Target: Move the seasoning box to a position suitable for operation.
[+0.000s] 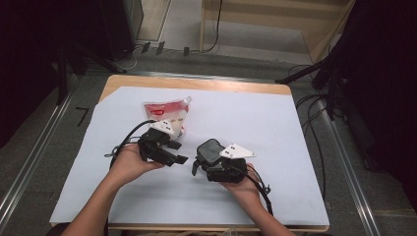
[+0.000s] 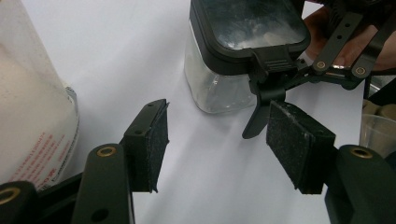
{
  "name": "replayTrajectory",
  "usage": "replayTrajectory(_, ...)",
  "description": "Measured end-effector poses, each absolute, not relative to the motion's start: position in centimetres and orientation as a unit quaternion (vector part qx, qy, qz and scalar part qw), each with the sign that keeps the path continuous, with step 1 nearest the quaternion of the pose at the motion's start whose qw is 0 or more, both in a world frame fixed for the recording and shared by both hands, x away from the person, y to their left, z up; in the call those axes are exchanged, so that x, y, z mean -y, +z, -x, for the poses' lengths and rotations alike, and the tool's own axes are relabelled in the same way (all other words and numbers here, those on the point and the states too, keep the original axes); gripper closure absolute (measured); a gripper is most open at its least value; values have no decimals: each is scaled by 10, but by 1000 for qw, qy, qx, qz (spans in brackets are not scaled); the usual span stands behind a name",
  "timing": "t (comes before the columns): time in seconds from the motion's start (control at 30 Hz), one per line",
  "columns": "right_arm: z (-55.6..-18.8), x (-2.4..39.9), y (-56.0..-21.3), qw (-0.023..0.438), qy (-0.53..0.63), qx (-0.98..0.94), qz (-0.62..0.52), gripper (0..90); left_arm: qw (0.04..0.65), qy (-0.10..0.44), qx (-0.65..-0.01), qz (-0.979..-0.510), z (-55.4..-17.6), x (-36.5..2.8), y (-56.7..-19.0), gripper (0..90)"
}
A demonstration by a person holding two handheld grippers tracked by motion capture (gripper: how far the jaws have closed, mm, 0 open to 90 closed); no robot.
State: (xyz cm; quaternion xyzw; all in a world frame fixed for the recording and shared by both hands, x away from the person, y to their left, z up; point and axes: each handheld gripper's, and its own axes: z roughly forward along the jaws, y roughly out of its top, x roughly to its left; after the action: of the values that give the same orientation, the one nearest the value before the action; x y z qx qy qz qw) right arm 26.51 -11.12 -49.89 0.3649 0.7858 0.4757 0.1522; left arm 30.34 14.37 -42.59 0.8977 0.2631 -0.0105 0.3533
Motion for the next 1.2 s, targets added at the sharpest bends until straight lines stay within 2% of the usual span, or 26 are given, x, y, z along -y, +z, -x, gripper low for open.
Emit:
replayTrajectory(0.6,-258,124,-490,109,447,-811,-361,133,356,-7,-260,-898,-303,-143,-428,403)
replayTrajectory(0.8,-253,136,-484,102,441,-820,-349,165,358,-7,-260,-897,-302,-144,-427,408)
replayTrajectory(0.9,-250,144,-478,92,450,-820,-341,223,358,-8,-258,-898,-302,-143,-427,410)
replayTrajectory(1.03,-249,158,-471,81,454,-820,-338,368,354,-7,-257,-899,-301,-141,-427,417)
replayTrajectory(1.1,-249,160,-469,77,457,-819,-337,386,354,-7,-257,-899,-301,-141,-427,418)
replayTrajectory(1.13,-250,165,-466,80,458,-819,-337,458,356,-7,-258,-898,-301,-140,-427,418)
replayTrajectory(1.2,-252,170,-462,72,462,-818,-335,515,357,-7,-258,-898,-301,-141,-427,419)
